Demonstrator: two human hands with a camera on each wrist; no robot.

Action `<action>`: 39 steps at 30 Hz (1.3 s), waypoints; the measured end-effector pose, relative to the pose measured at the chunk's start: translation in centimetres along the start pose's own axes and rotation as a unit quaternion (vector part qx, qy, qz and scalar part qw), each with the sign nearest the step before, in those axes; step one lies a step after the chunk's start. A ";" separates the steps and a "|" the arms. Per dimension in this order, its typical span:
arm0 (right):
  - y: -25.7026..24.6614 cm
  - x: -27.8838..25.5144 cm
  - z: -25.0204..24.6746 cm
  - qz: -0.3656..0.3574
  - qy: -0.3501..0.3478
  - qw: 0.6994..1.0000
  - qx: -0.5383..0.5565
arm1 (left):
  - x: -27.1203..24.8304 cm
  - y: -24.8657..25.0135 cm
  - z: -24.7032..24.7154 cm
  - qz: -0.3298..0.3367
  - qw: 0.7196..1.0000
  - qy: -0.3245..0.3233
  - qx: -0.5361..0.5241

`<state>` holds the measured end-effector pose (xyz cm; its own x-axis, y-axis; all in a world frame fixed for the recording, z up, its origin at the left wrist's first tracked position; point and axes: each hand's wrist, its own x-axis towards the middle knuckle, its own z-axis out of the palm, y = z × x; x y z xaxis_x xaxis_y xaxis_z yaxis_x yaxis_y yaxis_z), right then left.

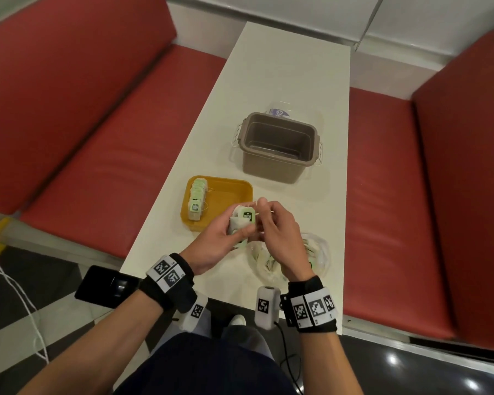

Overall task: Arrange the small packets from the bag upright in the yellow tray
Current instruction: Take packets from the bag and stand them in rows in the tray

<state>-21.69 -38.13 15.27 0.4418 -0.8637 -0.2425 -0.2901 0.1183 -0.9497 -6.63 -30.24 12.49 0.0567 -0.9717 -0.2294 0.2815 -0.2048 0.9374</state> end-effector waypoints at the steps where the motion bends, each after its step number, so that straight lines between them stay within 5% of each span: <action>1: -0.4 0.2 0.3 0.001 -0.006 1.000 0.008 | 0.0 0.1 -0.7 0.001 1.000 0.012 0.001; 11: -2.9 3.5 4.5 -0.010 -0.073 0.996 0.050 | -0.4 3.3 -6.4 0.018 0.999 0.038 0.012; 18: -2.9 5.7 7.1 -0.010 -0.027 0.999 0.036 | -0.7 4.5 -9.9 0.011 0.996 0.092 -0.013; 27: -3.1 6.4 10.1 0.009 -0.039 0.996 0.083 | -0.3 4.5 -12.5 0.033 0.985 0.153 0.079; 34: -2.9 7.1 11.2 -0.040 0.004 0.998 0.056 | -0.2 4.6 -14.8 0.038 0.967 0.157 0.198; 39: -1.8 7.6 12.4 -0.094 0.024 0.995 0.008 | 0.4 3.7 -15.7 0.013 0.969 0.165 0.185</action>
<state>-7.31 -38.88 12.64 0.4461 -0.8935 -0.0518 -0.1931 -0.0396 -0.9804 9.48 -29.50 11.81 0.3798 -0.8990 -0.2181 -0.0840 -0.2683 0.9597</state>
